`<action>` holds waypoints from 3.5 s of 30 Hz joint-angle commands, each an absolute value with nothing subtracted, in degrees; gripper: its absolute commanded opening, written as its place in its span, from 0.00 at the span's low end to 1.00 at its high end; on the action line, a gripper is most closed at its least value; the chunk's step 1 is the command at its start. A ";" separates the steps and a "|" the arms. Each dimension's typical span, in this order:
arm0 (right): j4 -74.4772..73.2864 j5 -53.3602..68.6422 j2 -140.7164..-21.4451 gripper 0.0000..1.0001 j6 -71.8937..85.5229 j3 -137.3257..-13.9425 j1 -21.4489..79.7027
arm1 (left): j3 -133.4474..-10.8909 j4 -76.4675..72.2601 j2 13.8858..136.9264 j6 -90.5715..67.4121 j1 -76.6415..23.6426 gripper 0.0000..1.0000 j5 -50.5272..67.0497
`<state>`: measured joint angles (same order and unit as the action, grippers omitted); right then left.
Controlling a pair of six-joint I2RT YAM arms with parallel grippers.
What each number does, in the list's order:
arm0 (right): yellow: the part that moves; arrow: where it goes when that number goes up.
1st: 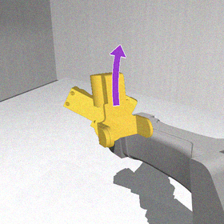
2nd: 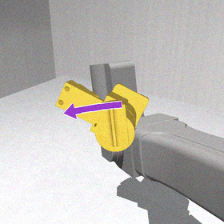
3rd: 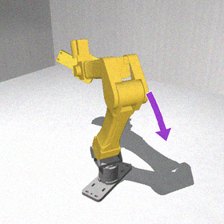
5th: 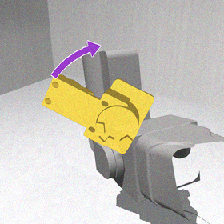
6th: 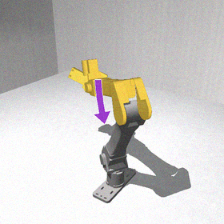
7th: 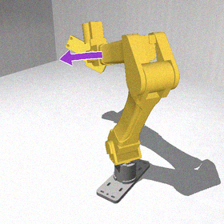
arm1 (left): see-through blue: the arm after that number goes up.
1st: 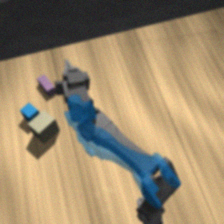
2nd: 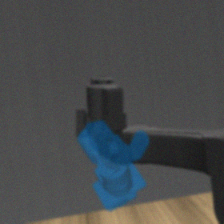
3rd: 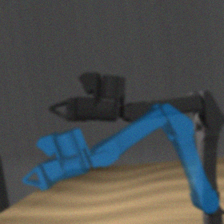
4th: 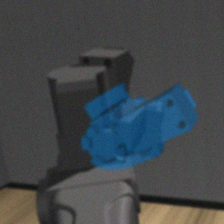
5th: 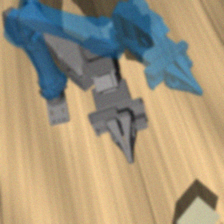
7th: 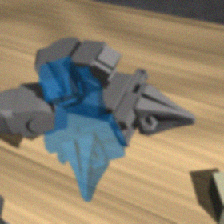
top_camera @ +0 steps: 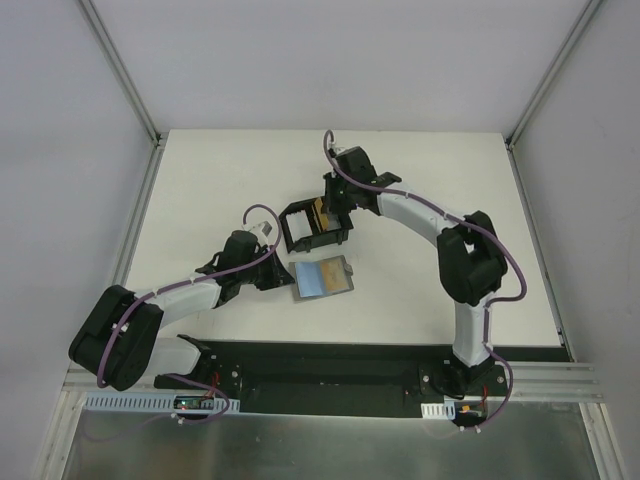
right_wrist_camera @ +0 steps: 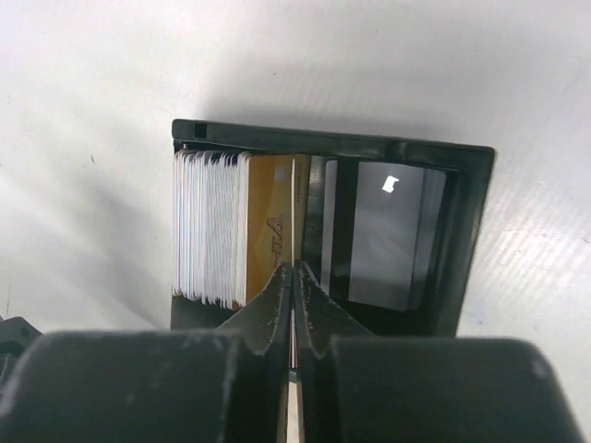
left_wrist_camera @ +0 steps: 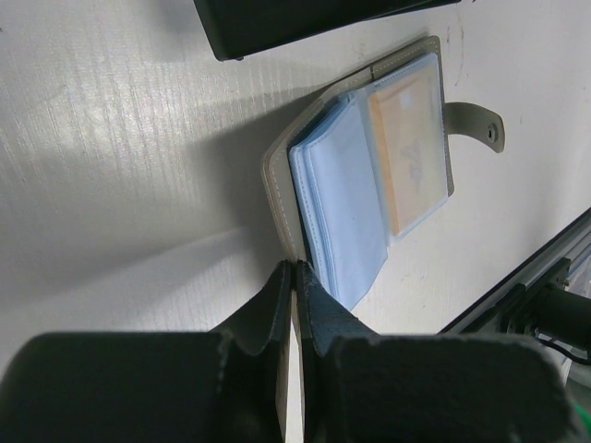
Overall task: Put the credit cards into the card holder
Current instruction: Pick up the credit card from the storage box, then insert the credit card into the card holder.
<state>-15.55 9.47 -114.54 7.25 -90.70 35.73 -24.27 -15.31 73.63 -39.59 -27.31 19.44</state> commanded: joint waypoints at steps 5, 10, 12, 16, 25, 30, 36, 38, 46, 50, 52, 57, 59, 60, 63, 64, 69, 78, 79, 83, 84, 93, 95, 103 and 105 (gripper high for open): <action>-13.37 6.58 -103.20 0.00 5.10 -87.37 34.98 | -24.61 -16.00 73.65 -38.76 -27.25 0.00 20.21; -9.51 13.79 -96.08 0.00 9.66 -80.53 33.22 | -24.08 -16.00 73.39 -38.67 -27.25 0.00 19.42; -6.08 15.81 -91.43 0.00 11.68 -74.83 33.40 | -23.99 -16.17 73.48 -38.67 -27.25 0.00 19.16; -0.54 19.76 -85.70 0.00 16.95 -64.54 33.92 | -23.56 -16.70 74.26 -38.50 -27.25 0.00 18.55; 16.33 22.15 -83.05 0.00 27.24 -46.33 36.91 | -23.03 -17.58 76.46 -39.11 -27.25 0.00 18.19; 23.28 22.32 -86.04 0.00 30.06 -41.93 37.26 | -22.41 -17.58 76.73 -39.11 -27.25 0.00 17.93; 26.45 21.62 -88.85 0.00 30.94 -39.73 37.27 | -22.06 -17.58 76.90 -39.46 -27.25 0.00 17.75; 27.33 21.18 -89.64 0.00 31.02 -38.85 37.35 | -22.15 -17.75 76.99 -39.46 -27.25 0.00 17.84; 30.93 21.88 -94.04 0.00 32.52 -36.39 37.88 | -22.15 -17.93 77.25 -39.64 -27.25 0.00 17.93; 31.81 21.80 -95.71 0.00 32.61 -35.77 38.41 | -22.24 -18.02 77.34 -39.64 -27.25 0.00 18.19; 32.17 21.62 -95.98 0.01 32.96 -35.33 38.67 | -22.24 -18.02 77.26 -39.64 -27.25 0.00 18.19; 31.47 20.83 -95.71 0.01 32.35 -34.45 39.46 | -22.15 -18.02 77.17 -39.73 -27.25 0.00 18.11; 31.03 20.65 -95.71 0.00 32.17 -34.19 39.73 | -22.15 -18.02 77.17 -39.73 -27.25 0.00 18.11; 31.03 20.74 -95.80 0.00 31.99 -34.10 39.81 | -22.15 -18.10 77.25 -39.73 -27.25 0.00 18.02; 30.67 20.74 -95.80 0.00 31.82 -33.58 39.90 | -22.15 -18.02 77.08 -39.81 -27.25 0.00 18.19; 30.50 20.83 -95.80 0.00 31.73 -33.49 39.90 | -22.15 -18.02 77.17 -39.81 -27.33 0.00 18.19; 30.32 22.06 -96.68 0.00 31.90 -33.92 39.90 | -22.32 -18.02 77.17 -39.99 -27.25 0.00 18.19; 30.32 19.79 -98.62 0.01 33.92 -36.12 39.90 | -22.59 -18.11 77.17 -40.08 -27.25 0.00 18.54; 30.32 19.17 -98.44 0.01 34.19 -36.21 39.90 | -22.59 -18.19 77.08 -40.08 -27.33 0.00 18.46; 30.15 17.24 -97.74 0.01 35.24 -36.04 39.81 | -22.33 -18.11 77.08 -40.08 -27.25 0.00 18.37; 29.97 16.53 -97.13 0.01 34.98 -35.69 39.81 | -22.24 -18.19 76.99 -40.08 -27.25 0.00 18.46; 27.25 13.19 -93.61 0.00 34.89 -32.79 39.55 | -21.88 -18.19 76.46 -40.25 -27.25 0.00 18.11; 27.25 12.92 -93.51 0.00 35.07 -32.34 39.64 | -21.88 -18.19 76.38 -40.25 -27.25 0.00 18.19; 27.25 16.08 -95.71 0.00 36.29 -33.57 41.13 | -21.88 -18.28 76.47 -40.34 -27.25 0.00 18.19; 27.25 16.35 -96.15 0.00 36.56 -33.92 41.66 | -21.97 -18.37 76.38 -40.43 -27.25 0.00 18.19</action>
